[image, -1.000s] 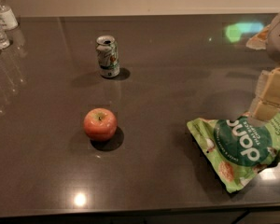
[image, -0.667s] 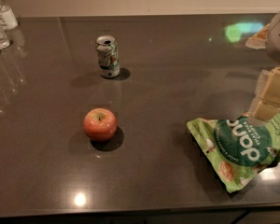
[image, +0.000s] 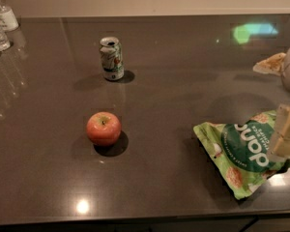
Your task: Move green rice chip bag near apple
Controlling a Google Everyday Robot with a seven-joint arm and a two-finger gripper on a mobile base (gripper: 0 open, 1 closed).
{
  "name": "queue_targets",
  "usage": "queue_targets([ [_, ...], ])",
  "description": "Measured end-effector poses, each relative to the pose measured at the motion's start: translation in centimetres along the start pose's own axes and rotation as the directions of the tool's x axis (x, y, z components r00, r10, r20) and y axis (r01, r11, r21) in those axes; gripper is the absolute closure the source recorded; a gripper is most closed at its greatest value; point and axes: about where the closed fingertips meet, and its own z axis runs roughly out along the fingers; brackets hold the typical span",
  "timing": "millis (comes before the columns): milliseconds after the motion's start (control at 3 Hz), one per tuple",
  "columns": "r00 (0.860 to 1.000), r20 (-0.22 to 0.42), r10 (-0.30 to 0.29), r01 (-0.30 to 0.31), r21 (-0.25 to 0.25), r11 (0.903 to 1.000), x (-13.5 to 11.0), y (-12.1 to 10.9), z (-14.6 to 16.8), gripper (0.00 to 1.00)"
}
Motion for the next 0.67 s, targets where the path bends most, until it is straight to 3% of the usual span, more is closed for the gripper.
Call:
queue_targets([
  [667, 0.995, 0.011, -0.096, 0.097, -0.09, 0.9912, 3.1, 2.4, 4.2, 0.0],
])
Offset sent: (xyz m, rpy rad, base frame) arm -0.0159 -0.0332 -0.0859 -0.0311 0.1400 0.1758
